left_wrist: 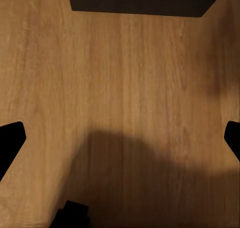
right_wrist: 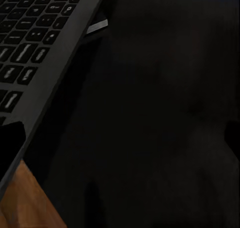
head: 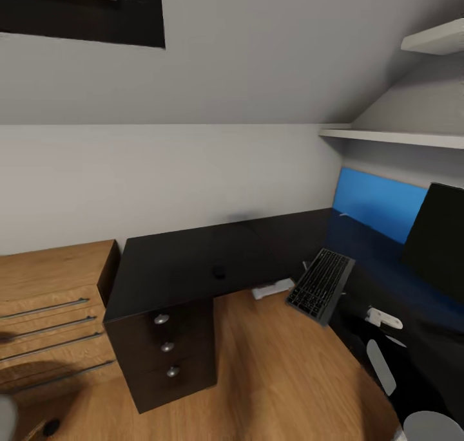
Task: In the bedroom, organize the workspace by keeping the computer under the desk, ensuring the monitor is on the desk, placing the keyboard on the desk next to the monitor, placing the mouse on the desk next to the keyboard, moving the folder from the swivel chair onto the desk next to the mouse, stacking the notebook on top of the folder with the pen on top of the notebook, and positioning the swivel chair next to the desk.
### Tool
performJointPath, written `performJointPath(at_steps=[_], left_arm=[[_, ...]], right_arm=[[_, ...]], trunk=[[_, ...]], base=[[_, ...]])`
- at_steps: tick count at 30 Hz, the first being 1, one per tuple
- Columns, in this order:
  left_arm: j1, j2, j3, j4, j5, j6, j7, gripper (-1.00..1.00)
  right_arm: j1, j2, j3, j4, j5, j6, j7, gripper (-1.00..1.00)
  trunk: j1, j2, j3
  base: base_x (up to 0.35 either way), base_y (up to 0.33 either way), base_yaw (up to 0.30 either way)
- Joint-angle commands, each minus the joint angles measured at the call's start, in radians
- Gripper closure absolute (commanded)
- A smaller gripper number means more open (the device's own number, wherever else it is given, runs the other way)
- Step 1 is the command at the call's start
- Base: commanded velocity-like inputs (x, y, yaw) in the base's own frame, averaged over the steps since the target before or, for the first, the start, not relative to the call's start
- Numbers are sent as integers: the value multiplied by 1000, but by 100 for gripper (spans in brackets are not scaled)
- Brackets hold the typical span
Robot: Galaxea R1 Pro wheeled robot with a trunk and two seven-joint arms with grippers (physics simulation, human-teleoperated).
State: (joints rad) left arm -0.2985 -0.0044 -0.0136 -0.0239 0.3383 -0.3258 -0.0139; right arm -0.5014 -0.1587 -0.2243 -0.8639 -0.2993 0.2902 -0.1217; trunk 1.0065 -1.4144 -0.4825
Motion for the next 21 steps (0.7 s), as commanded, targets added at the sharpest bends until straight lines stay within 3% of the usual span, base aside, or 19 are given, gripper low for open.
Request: performJointPath(at_steps=[1, 21], left_arm=[[-1, 0, -2, 1, 5, -3, -1, -100], [-1, 0, -2, 1, 5, -4, -1, -100]], right_arm=[[0, 0, 1, -2, -11, 4, -6, -100], [0, 30, 7, 2, -10, 4, -5, -100]], trunk=[[-1, -1, -1], [-1, -1, -1]], base=[[-316, 112, 0], [-241, 243, 0]])
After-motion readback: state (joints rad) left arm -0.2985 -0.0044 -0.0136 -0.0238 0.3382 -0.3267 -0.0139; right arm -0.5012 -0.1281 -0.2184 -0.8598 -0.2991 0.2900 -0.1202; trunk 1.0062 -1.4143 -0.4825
